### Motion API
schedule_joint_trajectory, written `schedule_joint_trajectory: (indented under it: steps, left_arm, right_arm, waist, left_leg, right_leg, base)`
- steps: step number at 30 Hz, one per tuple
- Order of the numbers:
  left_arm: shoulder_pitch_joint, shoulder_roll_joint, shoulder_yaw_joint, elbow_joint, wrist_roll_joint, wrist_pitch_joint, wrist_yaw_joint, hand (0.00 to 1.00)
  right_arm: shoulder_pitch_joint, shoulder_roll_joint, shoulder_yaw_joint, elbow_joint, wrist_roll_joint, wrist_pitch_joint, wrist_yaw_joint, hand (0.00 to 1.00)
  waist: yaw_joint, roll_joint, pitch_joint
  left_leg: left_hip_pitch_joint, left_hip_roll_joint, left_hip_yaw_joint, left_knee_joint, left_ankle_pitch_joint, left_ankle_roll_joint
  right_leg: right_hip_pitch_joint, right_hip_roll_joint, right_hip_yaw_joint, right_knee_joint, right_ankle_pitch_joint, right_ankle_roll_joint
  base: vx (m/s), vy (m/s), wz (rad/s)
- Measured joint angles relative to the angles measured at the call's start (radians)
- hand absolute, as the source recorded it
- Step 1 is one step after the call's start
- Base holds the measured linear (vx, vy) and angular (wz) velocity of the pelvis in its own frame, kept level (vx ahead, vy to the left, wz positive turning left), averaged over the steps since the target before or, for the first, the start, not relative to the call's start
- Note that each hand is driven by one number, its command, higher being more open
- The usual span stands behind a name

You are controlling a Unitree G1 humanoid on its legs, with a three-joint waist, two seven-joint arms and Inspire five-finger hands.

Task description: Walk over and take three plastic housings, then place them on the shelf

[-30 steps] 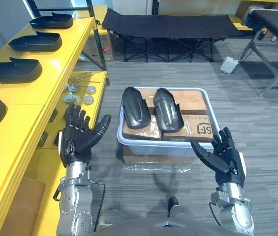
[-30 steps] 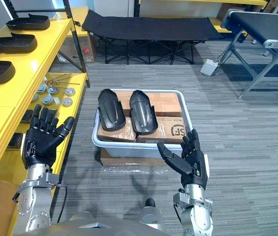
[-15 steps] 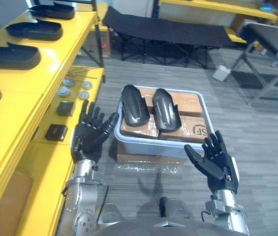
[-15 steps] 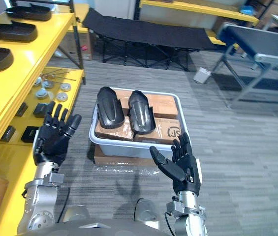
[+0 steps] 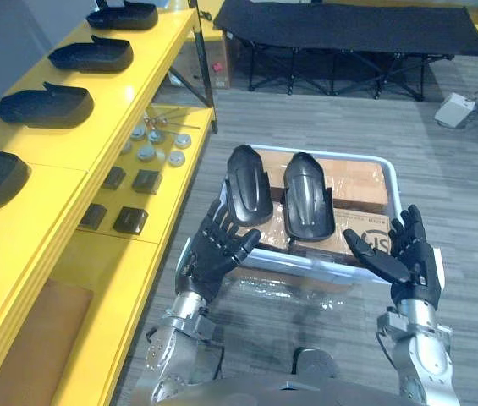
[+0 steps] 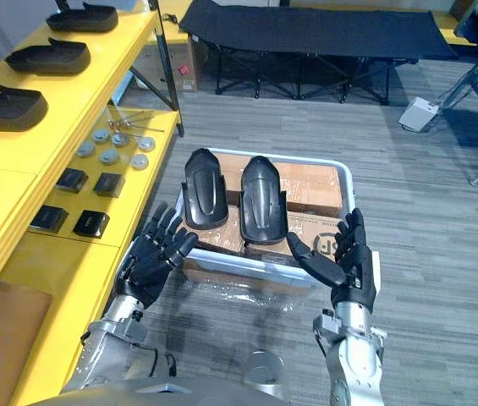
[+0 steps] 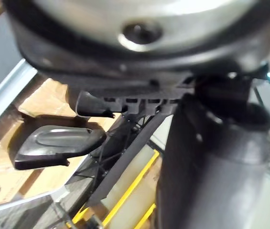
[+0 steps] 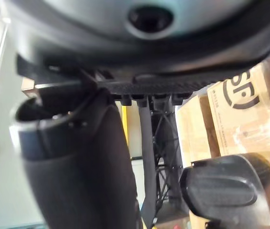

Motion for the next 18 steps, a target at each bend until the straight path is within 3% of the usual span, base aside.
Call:
schedule_joint_trajectory:
  steps: [4, 8, 14, 18]
  left_arm:
    - [-0.094, 0.042, 0.023, 0.0, 0.0, 0.002, 0.015, 1.0]
    - [-0.195, 0.069, 0.074, -0.001, -0.001, 0.002, 0.064, 1.0]
    - [-0.223, 0.102, 0.085, 0.03, 0.002, -0.001, 0.084, 1.0]
    - [-0.229, 0.101, 0.045, 0.12, 0.001, -0.003, 0.086, 1.0]
  right_arm:
    - [-0.141, 0.0, -0.046, 0.098, -0.042, 0.012, -0.125, 1.0]
    - [-0.351, -0.036, -0.155, 0.195, -0.069, 0.049, -0.221, 1.0]
    - [-0.618, -0.241, -0.181, 0.37, -0.065, 0.145, -0.278, 1.0]
    - [-0.79, -0.363, -0.174, 0.538, -0.025, 0.208, -0.247, 1.0]
  waist:
    - [0.019, -0.022, 0.087]
    - [0.029, -0.04, 0.161]
    - [0.07, -0.036, 0.179]
    - [0.088, -0.004, 0.193]
  left_leg:
    - [-0.052, 0.0, 0.007, 0.067, -0.013, 0.024]
    - [-0.143, -0.014, -0.029, 0.145, -0.021, 0.044]
    - [-0.292, -0.031, -0.079, 0.208, -0.006, 0.05]
    - [-0.356, -0.029, -0.112, 0.242, 0.003, 0.048]
  right_leg:
    - [0.008, 0.003, 0.009, -0.084, 0.111, 0.0]
    - [0.012, -0.004, -0.018, -0.161, 0.182, 0.013]
    - [-0.048, 0.0, -0.063, -0.214, 0.199, 0.027]
    - [-0.079, 0.014, -0.087, -0.215, 0.211, 0.024]
  base:
    - [-0.12, 0.166, -0.11]
    - [-0.17, 0.13, 0.19]
    - [-0.13, 0.033, 0.22]
    - [-0.05, 0.005, 0.16]
